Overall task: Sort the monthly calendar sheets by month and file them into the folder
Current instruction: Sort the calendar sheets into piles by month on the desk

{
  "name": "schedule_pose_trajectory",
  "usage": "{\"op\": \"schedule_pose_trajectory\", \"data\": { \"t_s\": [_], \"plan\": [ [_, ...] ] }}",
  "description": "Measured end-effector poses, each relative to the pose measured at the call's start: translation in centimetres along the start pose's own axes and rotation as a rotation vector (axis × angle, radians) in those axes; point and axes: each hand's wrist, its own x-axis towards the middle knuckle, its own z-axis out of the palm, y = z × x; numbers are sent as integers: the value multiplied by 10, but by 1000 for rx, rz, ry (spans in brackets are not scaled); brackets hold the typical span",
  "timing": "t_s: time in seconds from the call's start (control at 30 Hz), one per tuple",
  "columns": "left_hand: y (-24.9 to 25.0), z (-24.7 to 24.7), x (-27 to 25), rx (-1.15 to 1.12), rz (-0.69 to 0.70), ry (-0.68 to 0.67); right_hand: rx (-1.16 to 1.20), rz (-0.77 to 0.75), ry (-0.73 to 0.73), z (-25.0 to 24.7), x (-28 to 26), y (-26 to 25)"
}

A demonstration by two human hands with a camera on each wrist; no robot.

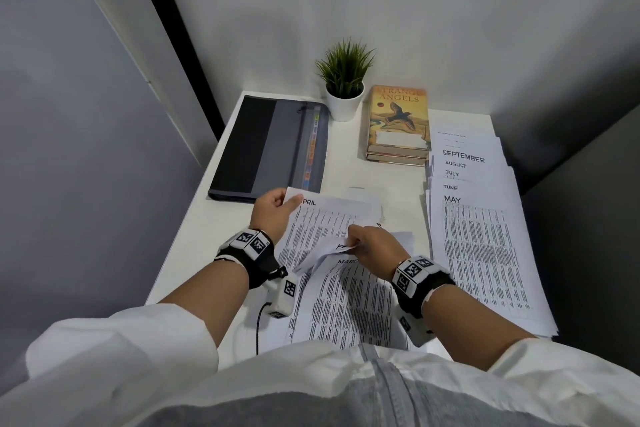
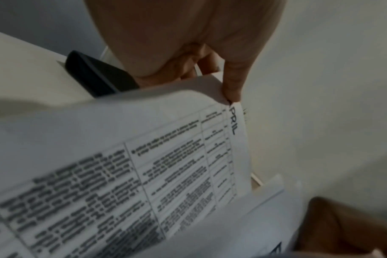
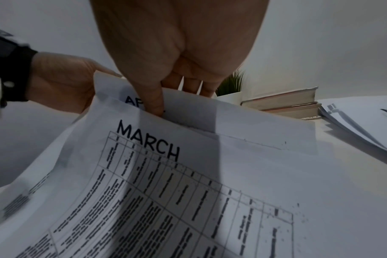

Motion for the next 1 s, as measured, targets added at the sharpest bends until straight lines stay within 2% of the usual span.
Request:
{"op": "schedule_pose_trajectory", "data": {
  "t_s": [0.1, 0.2, 0.27, 0.37, 0.43, 0.77, 0.9, 1.0],
  "plan": [
    [17, 3, -6, 78, 122, 33, 90, 37, 10, -11, -6, -4],
    [29, 11, -14, 165, 185, -43, 195, 83, -31, -29, -8, -8],
    [37, 14, -21, 206, 229, -45, 266, 81, -27, -42, -12, -12],
    [54, 17, -28, 239, 306, -2, 335, 60, 30, -62, -19, -20],
    [67, 18, -35, 250, 358, -3, 275, 29, 94, -74, -22, -24],
    [110, 17, -61, 209, 529, -67, 280, -92, 295, -124, -21, -54],
    [128, 19, -65, 93, 557, -116, 282, -122, 356, -146, -14, -69],
    [140, 17, -68, -29, 621, -96, 288, -139, 428, -164, -9, -81]
  ]
}}
